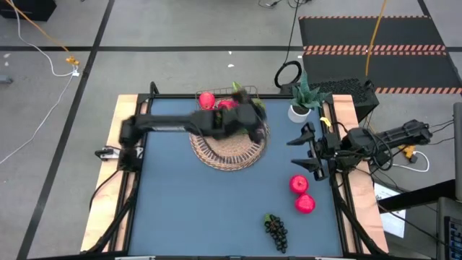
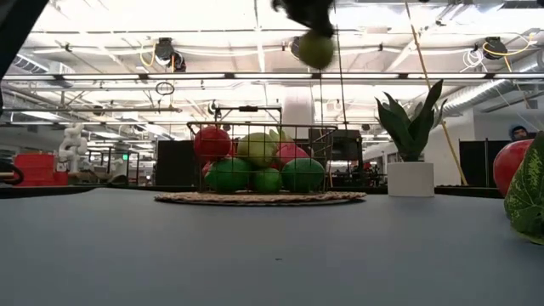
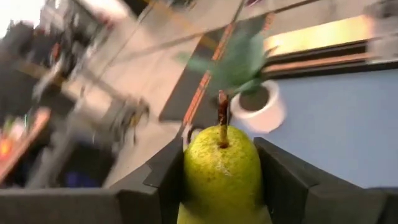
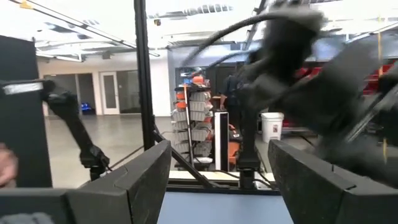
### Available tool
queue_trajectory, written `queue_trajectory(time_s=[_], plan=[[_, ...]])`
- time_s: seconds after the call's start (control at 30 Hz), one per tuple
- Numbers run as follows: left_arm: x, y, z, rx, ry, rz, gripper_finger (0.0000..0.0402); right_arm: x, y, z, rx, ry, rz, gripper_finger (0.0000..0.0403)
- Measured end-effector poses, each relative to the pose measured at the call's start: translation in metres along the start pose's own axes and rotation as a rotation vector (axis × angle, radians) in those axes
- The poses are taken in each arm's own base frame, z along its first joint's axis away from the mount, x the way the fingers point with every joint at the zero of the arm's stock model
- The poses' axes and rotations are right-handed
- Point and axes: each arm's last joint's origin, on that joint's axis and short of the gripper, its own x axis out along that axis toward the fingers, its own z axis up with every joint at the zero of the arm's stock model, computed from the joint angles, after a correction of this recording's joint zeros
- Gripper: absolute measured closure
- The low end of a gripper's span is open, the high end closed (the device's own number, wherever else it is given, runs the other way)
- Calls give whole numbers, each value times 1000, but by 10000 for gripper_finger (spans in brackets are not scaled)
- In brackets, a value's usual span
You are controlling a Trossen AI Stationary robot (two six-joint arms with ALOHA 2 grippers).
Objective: Build produce basket
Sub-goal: Put the green pear into the gold wire basket, then put the red apple into the gold wire basket
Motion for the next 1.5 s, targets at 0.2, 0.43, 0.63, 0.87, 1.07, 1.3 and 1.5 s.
queue_trajectory(time_s=[0.2,0.43,0.63,0.87,1.07,1.3,1.5], plan=[[7,79,-40,-239,215,117,230,0,3,0,5,-3,18,138],[75,98,-135,-360,355,59,230,0,3,0,1,-5,18,138],[90,102,-180,-440,371,79,221,0,3,0,-17,-4,14,138],[90,100,-182,-474,369,26,140,0,3,0,-18,-1,13,138],[72,88,-160,-434,310,-37,51,0,3,0,-17,0,13,138],[21,66,-105,-385,57,-321,11,0,3,0,-17,1,13,138],[-18,-28,-62,-228,-199,-773,33,0,3,0,2,-5,13,138]])
